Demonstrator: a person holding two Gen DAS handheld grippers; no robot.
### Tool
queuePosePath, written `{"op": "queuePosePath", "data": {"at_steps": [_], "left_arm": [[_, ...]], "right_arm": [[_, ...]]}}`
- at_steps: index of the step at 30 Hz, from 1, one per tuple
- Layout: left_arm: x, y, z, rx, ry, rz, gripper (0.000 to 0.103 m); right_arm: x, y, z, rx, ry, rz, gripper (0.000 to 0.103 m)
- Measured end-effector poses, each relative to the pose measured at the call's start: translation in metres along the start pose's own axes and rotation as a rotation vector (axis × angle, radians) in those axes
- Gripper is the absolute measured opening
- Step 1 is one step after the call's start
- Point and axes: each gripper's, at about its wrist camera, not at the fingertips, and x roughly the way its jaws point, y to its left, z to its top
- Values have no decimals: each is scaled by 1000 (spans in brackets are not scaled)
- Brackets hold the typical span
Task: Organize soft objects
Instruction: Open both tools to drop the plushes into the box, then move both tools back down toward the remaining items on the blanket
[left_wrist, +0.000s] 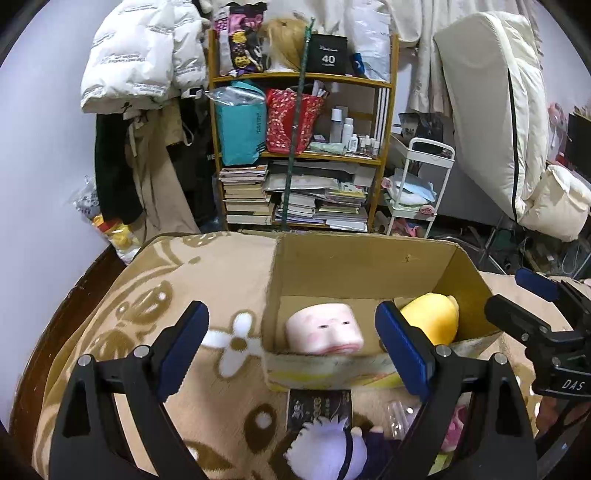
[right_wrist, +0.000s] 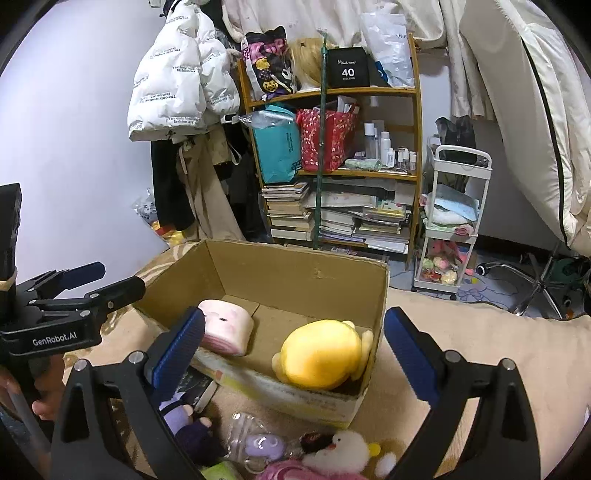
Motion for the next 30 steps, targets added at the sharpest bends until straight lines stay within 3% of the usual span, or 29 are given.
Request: {"op": "queuePosePath", "data": {"at_steps": [18, 22, 30], "left_arm": [[-69, 15, -32, -13, 42, 12, 91], [-80, 13, -39, -3, 65, 53, 91], [-100, 14, -56, 6, 91, 58, 91]], "right_arm": [[-77, 1, -31, 48, 10, -55, 102], [-90, 4, -40, 76, 27, -53, 102], [-110, 18, -53, 65, 49, -55, 102]]}}
